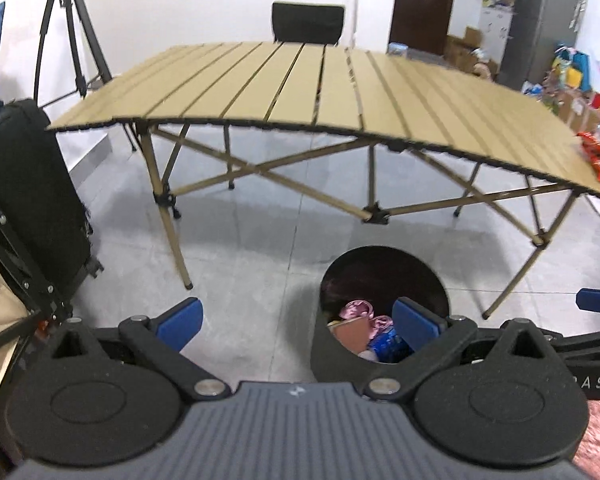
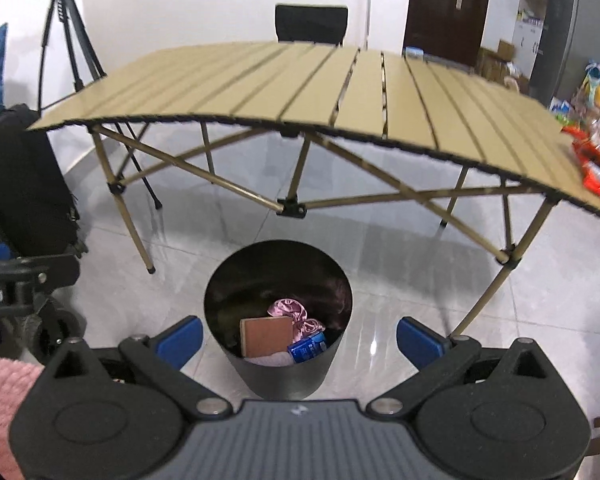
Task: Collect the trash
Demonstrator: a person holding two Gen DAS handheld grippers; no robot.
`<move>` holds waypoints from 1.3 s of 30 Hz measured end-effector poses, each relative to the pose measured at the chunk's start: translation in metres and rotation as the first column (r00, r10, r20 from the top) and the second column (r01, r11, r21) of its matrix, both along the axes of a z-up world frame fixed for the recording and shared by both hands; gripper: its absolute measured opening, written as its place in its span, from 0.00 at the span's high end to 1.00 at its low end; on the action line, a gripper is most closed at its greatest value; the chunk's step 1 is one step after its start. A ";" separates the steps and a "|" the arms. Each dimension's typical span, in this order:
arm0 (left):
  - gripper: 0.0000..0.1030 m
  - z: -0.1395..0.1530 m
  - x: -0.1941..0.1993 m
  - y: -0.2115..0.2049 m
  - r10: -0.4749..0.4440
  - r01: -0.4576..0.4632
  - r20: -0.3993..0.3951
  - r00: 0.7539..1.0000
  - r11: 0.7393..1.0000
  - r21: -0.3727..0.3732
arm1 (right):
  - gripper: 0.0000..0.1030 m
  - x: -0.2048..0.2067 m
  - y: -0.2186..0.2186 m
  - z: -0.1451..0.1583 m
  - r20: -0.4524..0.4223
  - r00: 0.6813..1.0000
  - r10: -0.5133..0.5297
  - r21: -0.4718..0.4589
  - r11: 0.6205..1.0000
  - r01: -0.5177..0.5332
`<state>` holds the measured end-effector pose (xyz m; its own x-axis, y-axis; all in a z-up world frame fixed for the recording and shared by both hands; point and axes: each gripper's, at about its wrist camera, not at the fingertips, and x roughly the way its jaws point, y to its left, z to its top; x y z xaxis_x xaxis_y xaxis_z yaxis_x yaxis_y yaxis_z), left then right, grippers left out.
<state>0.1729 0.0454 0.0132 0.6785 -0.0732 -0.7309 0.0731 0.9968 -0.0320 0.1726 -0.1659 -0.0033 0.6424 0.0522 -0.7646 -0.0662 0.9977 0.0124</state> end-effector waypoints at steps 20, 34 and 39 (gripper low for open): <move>0.00 0.032 -0.052 -0.004 -0.050 0.052 0.085 0.995 0.998 -0.026 | 0.00 -0.065 -0.009 0.047 0.118 0.993 -0.018 0.008 1.000 0.017; 0.00 0.034 -0.055 -0.003 -0.043 0.046 0.088 0.995 0.999 -0.025 | 0.00 -0.066 -0.009 0.046 0.118 0.993 -0.020 0.012 1.000 0.019; 0.00 0.035 -0.054 -0.002 -0.044 0.046 0.091 0.995 0.999 -0.024 | 0.00 -0.065 -0.009 0.046 0.119 0.993 -0.019 0.011 1.000 0.018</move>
